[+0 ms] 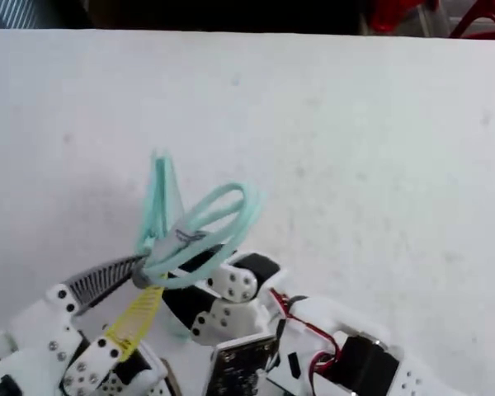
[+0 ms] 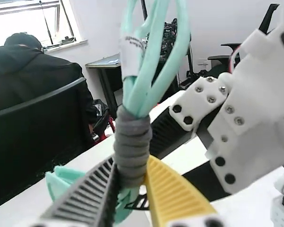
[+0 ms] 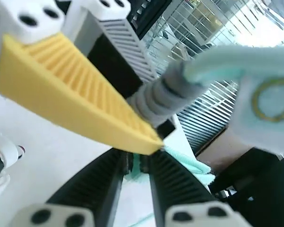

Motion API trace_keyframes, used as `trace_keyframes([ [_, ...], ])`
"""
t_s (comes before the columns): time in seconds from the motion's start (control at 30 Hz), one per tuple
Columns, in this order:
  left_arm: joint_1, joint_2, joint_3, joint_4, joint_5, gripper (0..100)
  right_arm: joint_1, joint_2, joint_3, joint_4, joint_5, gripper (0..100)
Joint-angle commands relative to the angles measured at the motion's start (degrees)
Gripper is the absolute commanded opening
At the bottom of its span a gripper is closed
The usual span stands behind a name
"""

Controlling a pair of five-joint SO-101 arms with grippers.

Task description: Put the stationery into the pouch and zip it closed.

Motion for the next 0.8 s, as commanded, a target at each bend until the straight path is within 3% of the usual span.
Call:
trace_keyframes([
  [0.0,3.5,-0.5,-7.9,3.3,0.6,2,3.6,8.0,3.3,-2.4,0.7,1.7],
  [0.3,3.6,-0.5,-9.5,7.7,0.3,2,10.9,19.6,3.3,-13.2,0.7,1.7],
  [0.47,3.5,-0.4,-18.3,9.3,0.3,2,14.8,22.3,3.3,-16.9,0.6,1.7],
  [0.77,3.2,-0.3,-20.1,12.8,-0.1,2,16.1,24.6,3.3,-18.9,0.2,1.7],
])
